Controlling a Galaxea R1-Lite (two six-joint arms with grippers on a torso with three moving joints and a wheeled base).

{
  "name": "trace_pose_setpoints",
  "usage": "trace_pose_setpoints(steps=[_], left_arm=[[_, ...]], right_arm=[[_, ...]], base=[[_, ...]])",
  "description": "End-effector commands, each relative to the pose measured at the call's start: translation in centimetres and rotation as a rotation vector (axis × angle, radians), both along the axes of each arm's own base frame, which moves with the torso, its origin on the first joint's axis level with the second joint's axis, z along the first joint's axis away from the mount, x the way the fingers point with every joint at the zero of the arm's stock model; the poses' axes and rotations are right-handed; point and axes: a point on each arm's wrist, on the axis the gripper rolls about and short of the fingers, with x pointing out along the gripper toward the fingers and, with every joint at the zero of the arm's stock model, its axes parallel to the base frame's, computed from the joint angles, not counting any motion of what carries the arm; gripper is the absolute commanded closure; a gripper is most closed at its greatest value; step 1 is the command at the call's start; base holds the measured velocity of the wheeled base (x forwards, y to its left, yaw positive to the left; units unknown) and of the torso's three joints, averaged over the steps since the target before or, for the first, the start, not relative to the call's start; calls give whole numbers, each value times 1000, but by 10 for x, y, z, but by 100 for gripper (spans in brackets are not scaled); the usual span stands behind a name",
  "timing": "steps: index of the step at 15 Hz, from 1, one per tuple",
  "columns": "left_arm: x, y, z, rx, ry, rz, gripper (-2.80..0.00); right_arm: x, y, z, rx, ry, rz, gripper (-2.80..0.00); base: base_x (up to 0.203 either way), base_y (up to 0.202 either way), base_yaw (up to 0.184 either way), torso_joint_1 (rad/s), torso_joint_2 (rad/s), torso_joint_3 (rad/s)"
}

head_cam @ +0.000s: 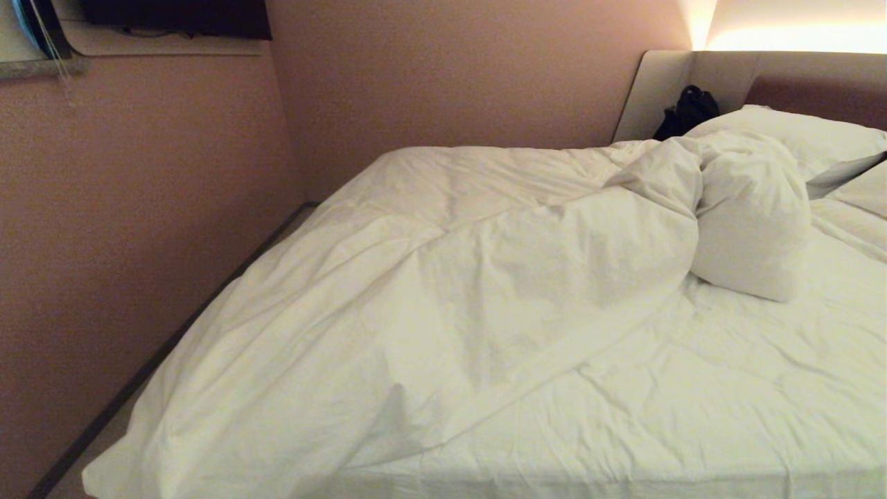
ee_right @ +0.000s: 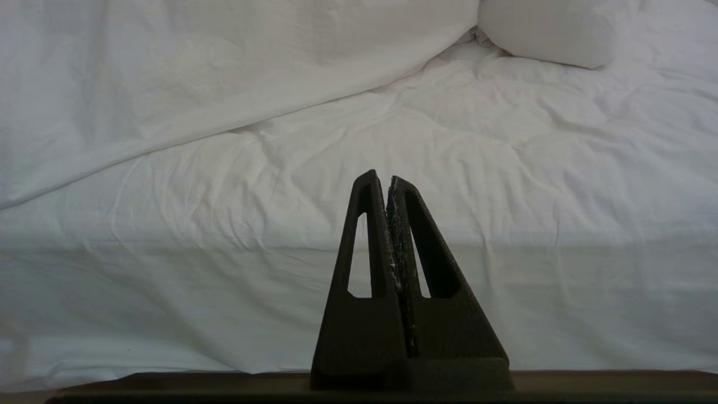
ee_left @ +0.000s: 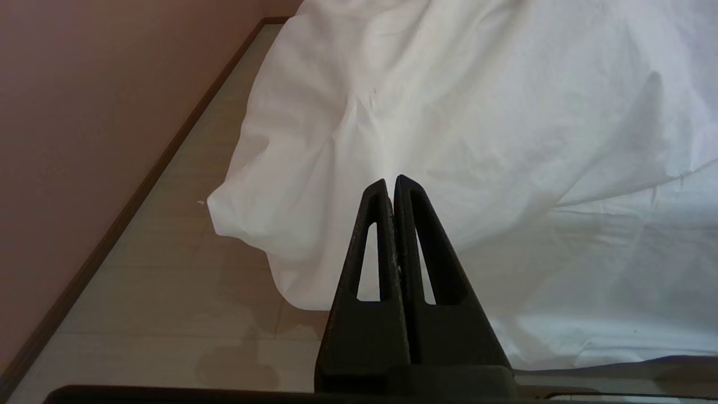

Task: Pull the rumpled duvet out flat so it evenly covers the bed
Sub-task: Hold the folded corner of the quilt

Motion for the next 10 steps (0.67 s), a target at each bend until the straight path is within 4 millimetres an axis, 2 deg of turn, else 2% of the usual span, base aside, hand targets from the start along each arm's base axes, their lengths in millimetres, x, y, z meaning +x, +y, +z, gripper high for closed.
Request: trace_pose_setpoints(steps=[1,10], left_arm=[[0,0,-1,0,5,1,0],[0,0,-1,-9,3,4,0]], right_arm=[[0,0,0,0,1,1,0],[0,0,0,-1,1,-1,0]], base=[[0,0,0,0,0,0],[0,0,0,0,0,0]])
